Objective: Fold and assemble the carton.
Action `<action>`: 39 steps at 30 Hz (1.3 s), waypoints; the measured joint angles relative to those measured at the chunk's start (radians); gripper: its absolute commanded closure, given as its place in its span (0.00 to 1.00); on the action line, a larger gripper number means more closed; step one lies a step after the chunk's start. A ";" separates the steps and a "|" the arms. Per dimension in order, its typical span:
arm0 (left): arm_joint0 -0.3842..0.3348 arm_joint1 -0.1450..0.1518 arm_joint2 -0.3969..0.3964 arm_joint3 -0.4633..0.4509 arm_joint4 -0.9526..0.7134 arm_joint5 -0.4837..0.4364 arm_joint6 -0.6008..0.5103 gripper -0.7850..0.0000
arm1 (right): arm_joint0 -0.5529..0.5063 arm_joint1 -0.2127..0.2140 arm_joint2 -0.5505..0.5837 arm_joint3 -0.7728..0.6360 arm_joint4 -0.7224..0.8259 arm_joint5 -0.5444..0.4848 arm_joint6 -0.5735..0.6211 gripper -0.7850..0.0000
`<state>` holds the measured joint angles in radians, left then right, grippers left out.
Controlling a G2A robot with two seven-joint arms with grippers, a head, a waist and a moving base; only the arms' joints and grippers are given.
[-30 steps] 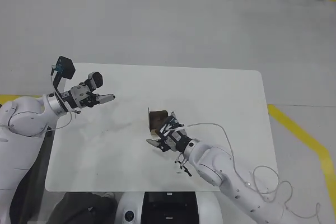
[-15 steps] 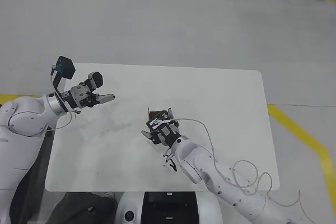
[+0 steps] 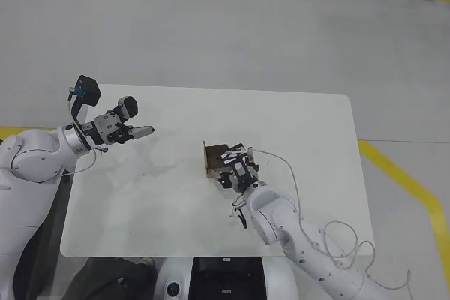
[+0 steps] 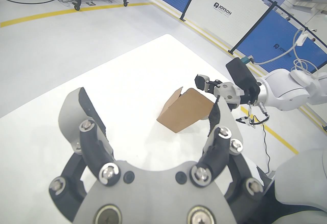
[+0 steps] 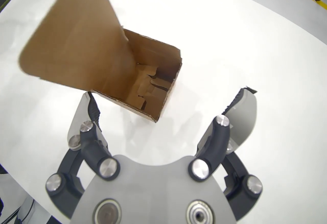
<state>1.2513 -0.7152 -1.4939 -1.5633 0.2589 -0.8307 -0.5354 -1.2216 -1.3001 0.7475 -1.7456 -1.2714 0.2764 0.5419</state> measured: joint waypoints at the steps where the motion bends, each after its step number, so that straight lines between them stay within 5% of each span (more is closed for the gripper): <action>1: 0.000 0.000 0.000 0.000 0.000 0.000 0.000 0.00 | -0.007 0.001 0.010 -0.003 -0.004 0.002 0.004 0.00; 8: 0.000 0.000 0.000 0.000 0.000 0.000 0.000 0.00 | -0.063 0.013 0.075 -0.049 -0.032 -0.005 0.027 0.00; 16: 0.000 0.000 0.000 0.000 0.000 0.000 0.000 0.00 | -0.043 -0.005 0.029 -0.035 -0.008 -0.097 0.022 0.00; 23: 0.000 0.000 0.000 0.000 0.000 0.000 0.000 0.00 | 0.014 -0.041 -0.004 0.038 0.029 -0.042 -0.064 0.00; 39: 0.000 0.000 0.000 0.000 0.000 0.000 0.000 0.00 | -0.041 -0.048 0.060 0.033 -0.027 0.035 -0.002 0.00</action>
<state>1.2513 -0.7152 -1.4939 -1.5633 0.2589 -0.8307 -0.5354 -1.2623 -1.3478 0.8078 -1.7124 -1.2987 0.3117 0.5395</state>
